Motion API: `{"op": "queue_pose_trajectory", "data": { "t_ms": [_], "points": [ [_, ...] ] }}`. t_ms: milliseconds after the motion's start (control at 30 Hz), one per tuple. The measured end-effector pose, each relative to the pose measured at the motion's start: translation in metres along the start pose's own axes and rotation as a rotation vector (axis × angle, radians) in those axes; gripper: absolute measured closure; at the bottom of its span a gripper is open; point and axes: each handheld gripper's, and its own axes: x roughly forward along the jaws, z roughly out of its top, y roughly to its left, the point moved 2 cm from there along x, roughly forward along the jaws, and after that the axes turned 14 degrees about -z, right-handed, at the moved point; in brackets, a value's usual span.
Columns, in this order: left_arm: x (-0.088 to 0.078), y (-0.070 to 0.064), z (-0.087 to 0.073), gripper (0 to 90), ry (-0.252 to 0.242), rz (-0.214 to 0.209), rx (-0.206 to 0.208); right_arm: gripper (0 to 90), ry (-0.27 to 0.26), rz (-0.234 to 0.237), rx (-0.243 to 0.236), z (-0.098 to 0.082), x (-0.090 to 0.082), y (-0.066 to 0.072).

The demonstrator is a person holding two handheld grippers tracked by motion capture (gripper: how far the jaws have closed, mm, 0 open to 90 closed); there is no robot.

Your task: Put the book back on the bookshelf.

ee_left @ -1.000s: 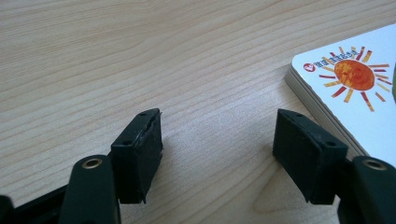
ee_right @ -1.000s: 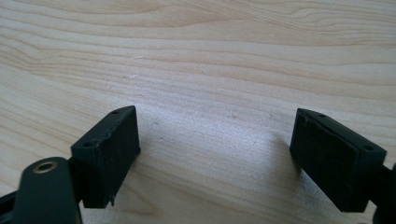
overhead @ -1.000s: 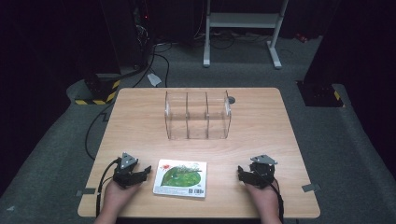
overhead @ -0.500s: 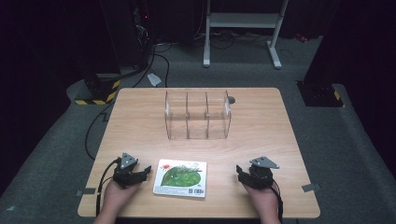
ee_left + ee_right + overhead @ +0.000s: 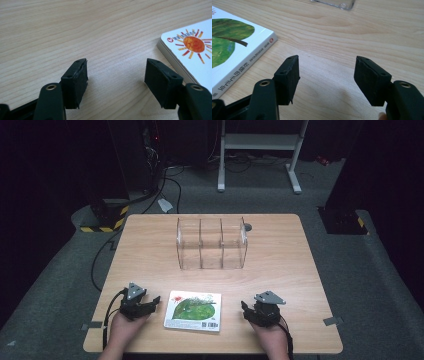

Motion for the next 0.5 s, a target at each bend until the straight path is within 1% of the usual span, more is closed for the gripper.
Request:
{"op": "queue_pose_trajectory", "data": {
  "t_ms": [33,133,167,267,300,333,367,400,500],
  "points": [
    [-0.001,0.0,0.001,35.1,-0.001,0.0,-0.005,36.3,-0.008,-0.003,-0.011,0.0,0.0,0.002],
    [-0.005,-0.005,0.007,35.4,-0.018,0.007,0.003,36.2,-0.011,0.003,-0.011,0.0,-0.002,0.008],
    [-0.005,-0.008,0.009,35.5,-0.008,0.005,0.009,35.7,-0.013,0.011,-0.014,0.0,-0.002,0.009],
    [-0.006,-0.017,0.015,35.5,0.051,0.03,0.049,35.6,-0.006,0.021,-0.019,0.002,-0.003,0.016],
    [-0.009,-0.02,0.018,35.5,0.052,0.029,0.047,35.8,-0.01,0.026,-0.029,0.004,-0.003,0.017],
    [-0.012,-0.022,0.02,35.5,0.043,0.017,0.041,36.0,-0.004,0.026,-0.02,0.006,-0.005,0.019],
    [-0.015,-0.027,0.023,35.5,0.018,-0.008,0.03,36.4,-0.011,0.028,-0.02,0.008,-0.006,0.02],
    [-0.017,-0.031,0.023,35.5,0.007,-0.017,0.032,36.5,-0.022,0.032,-0.012,0.01,-0.009,0.021],
    [-0.015,-0.043,0.018,35.3,-0.015,-0.061,0.028,36.2,-0.046,0.047,0.015,0.011,-0.012,0.024]
  ]
}}
